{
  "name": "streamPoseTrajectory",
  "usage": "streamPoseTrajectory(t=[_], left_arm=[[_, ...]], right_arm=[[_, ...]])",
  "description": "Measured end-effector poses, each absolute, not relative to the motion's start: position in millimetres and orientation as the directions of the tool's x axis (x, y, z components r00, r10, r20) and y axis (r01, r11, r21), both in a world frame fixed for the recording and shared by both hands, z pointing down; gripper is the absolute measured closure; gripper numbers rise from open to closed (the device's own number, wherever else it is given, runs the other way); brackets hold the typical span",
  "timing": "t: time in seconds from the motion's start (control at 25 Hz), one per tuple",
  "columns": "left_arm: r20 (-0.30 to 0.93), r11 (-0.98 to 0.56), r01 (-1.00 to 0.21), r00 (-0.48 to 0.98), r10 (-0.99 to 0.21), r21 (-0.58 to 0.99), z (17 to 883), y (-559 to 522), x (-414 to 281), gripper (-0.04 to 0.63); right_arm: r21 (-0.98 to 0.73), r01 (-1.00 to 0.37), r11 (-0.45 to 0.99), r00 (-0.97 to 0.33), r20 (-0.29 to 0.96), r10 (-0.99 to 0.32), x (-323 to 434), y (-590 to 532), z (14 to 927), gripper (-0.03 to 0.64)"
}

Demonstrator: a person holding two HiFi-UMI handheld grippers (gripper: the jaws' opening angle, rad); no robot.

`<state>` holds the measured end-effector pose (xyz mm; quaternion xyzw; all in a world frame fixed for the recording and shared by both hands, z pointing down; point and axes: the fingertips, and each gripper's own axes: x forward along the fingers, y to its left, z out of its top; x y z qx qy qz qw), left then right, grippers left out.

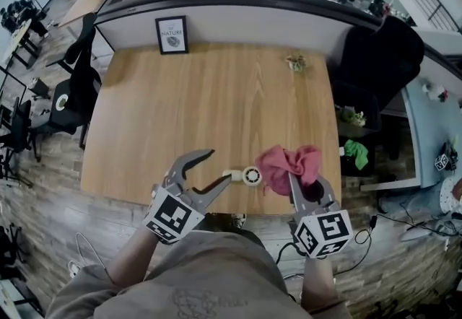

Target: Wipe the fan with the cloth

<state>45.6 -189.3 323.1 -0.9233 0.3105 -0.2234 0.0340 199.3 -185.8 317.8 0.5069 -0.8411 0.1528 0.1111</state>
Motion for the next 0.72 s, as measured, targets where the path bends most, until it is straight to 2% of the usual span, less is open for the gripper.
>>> streamPoseTrajectory(t=[0.16,0.32,0.72], left_arm=[[0.412,-0.826,-0.526,0.719,-0.56,-0.204,338,-193,39,0.345],[0.446,-0.837,-0.528,0.721,-0.53,-0.143,363,-202,30,0.345],[0.586,-0.866,-0.499,0.699,-0.409,-0.009,469,-207,30,0.345]], right_arm=[[-0.155,-0.893,0.423,-0.449,0.363,-0.816,194,-191,326,0.56],[-0.165,-0.899,0.405,-0.437,0.403,-0.805,187,-196,342,0.56],[-0.173,-0.901,0.398,-0.429,0.496,-0.755,166,-202,400,0.56]])
